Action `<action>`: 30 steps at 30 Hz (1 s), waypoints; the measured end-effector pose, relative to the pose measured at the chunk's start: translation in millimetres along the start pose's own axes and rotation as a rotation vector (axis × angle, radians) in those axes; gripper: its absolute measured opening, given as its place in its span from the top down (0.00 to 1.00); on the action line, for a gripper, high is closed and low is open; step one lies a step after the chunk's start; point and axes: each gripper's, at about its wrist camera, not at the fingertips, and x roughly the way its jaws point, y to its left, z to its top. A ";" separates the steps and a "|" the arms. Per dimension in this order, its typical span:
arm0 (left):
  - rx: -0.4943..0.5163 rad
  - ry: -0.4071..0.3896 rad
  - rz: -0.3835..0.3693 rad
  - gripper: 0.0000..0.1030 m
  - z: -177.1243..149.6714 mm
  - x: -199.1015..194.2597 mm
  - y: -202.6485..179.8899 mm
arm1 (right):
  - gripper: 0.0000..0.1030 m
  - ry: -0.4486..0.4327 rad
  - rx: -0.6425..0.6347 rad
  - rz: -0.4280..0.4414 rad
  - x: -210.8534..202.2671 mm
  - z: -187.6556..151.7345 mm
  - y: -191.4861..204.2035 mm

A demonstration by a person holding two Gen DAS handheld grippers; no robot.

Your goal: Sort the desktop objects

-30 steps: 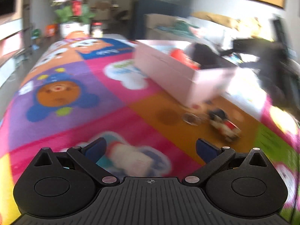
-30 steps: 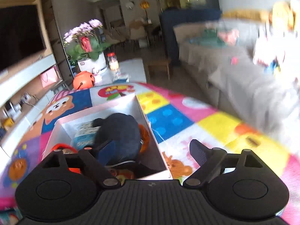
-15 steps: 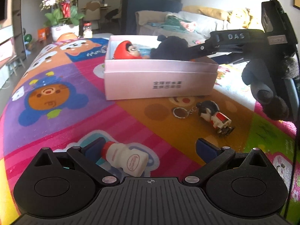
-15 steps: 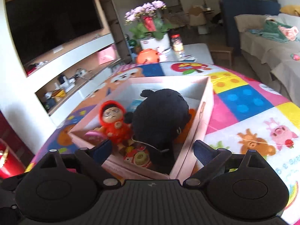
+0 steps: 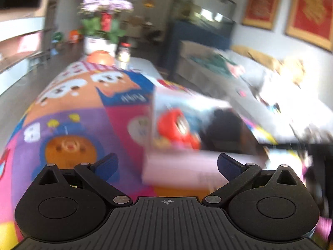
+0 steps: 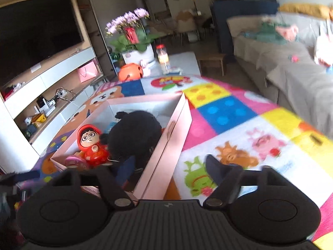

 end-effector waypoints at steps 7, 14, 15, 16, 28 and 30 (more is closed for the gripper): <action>0.210 0.026 0.230 0.00 28.6 58.1 -12.4 | 0.38 0.046 -0.083 -0.039 14.2 -9.1 19.5; 0.232 0.089 0.297 0.00 18.5 51.7 10.0 | 0.37 0.063 -0.162 -0.088 14.0 -8.3 24.4; 0.231 0.098 0.291 0.00 16.7 45.7 13.2 | 0.37 0.067 -0.176 -0.092 12.5 -9.0 25.5; 0.227 0.114 0.276 0.00 13.8 38.9 16.9 | 0.37 0.069 -0.193 -0.096 10.3 -10.0 26.4; 0.186 0.128 0.177 0.00 -37.5 -50.9 21.6 | 0.27 0.080 -0.382 -0.036 -56.7 -57.9 46.4; 0.160 0.097 0.155 0.00 -40.7 -65.0 22.2 | 0.27 0.052 -0.355 -0.031 -67.3 -58.9 44.6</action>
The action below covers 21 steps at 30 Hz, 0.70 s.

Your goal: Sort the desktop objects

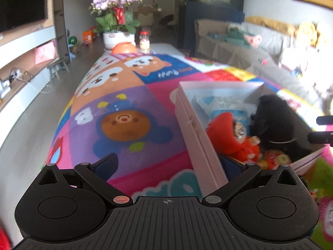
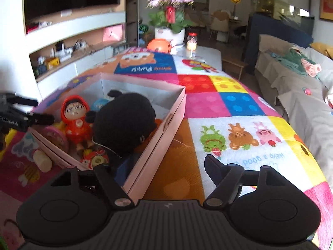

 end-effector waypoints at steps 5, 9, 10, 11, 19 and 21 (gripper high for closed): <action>-0.051 -0.042 -0.057 0.00 -16.6 -33.0 5.9 | 0.19 -0.070 0.040 0.056 -37.6 -12.3 1.9; -0.042 -0.021 -0.069 0.00 -34.4 -45.5 -4.8 | 0.18 -0.015 0.023 0.106 -41.5 -31.6 26.8; -0.042 -0.019 -0.076 0.00 -38.8 -48.3 -9.2 | 0.18 -0.002 0.021 0.122 -39.9 -36.7 35.1; -0.041 -0.017 -0.086 0.00 -43.1 -50.5 -13.9 | 0.18 0.009 0.014 0.131 -37.9 -41.1 43.6; 0.027 0.009 -0.081 0.00 -67.5 -45.2 -61.1 | 0.40 0.033 -0.076 0.000 -27.6 -62.7 74.6; 0.006 0.034 -0.092 0.00 -68.6 -36.4 -63.8 | 0.40 0.030 -0.071 -0.082 -33.0 -68.5 67.9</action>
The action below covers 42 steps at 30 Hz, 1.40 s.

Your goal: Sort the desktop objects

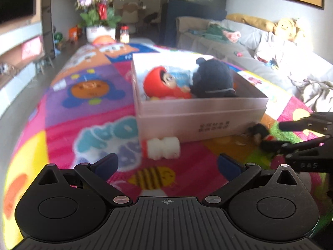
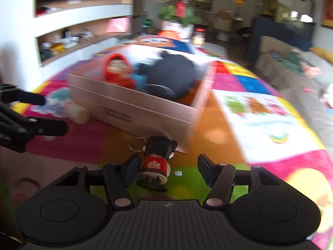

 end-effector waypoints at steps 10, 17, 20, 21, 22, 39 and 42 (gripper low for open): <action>0.006 -0.006 0.077 0.40 5.7 26.9 -3.5 | 0.39 -0.027 0.095 -0.026 -21.0 -17.9 -25.4; 0.057 0.004 0.015 0.47 -12.1 4.3 -9.3 | 0.62 0.012 0.076 0.003 -0.5 -10.0 -19.6; 0.067 0.012 -0.028 0.46 -18.9 -7.4 -13.1 | 0.68 0.003 0.030 0.035 -2.8 -9.0 -11.4; 0.067 0.014 -0.041 0.46 -20.6 -10.3 -13.5 | 0.71 -0.008 -0.008 0.066 -8.3 -10.2 -6.4; 0.066 0.013 -0.048 0.43 -22.0 -12.0 -14.5 | 0.71 -0.012 -0.048 0.098 -13.7 -12.2 -1.3; -0.017 0.015 0.038 0.36 7.0 27.7 -14.2 | 0.70 0.039 -0.022 0.132 -5.7 -5.6 8.1; -0.005 0.005 0.055 0.52 6.0 26.4 -13.5 | 0.71 0.052 -0.044 0.139 -13.6 -8.6 9.2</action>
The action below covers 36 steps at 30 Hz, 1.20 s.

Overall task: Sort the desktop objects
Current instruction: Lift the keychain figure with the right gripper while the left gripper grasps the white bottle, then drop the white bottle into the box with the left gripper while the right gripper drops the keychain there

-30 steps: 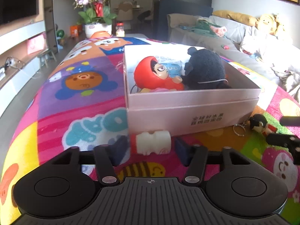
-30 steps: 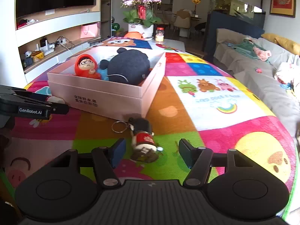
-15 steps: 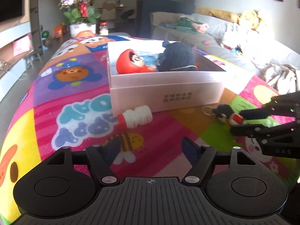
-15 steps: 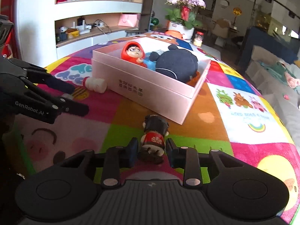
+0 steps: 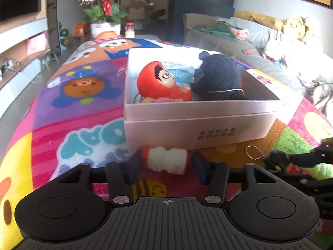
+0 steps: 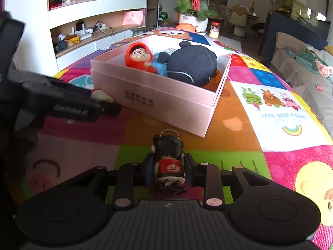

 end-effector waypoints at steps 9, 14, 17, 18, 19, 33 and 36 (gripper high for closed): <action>0.129 -0.126 -0.123 0.53 -3.6 -84.2 -6.8 | 0.71 -0.123 0.021 -0.046 -60.1 8.9 -19.5; 0.219 -0.354 -0.139 0.53 30.7 -139.5 -15.6 | 0.71 -0.367 0.087 -0.093 -124.7 42.5 -38.5; 0.251 -0.402 -0.107 0.53 51.1 -133.4 -22.5 | 0.71 -0.458 0.071 -0.123 -136.9 58.4 -37.4; 0.252 -0.405 -0.098 0.53 58.6 -125.9 -23.5 | 0.71 -0.473 0.065 -0.123 -136.8 63.3 -36.9; 0.249 -0.407 -0.094 0.53 67.7 -117.6 -24.0 | 0.71 -0.481 0.062 -0.116 -135.1 68.1 -36.6; 0.024 -0.313 -0.102 0.08 83.1 -42.0 46.3 | 0.71 -0.389 0.125 0.031 -64.8 141.2 -56.7; 0.043 -0.255 -0.125 0.06 54.0 -41.6 52.7 | 0.71 -0.341 0.151 0.114 -37.5 167.7 -56.0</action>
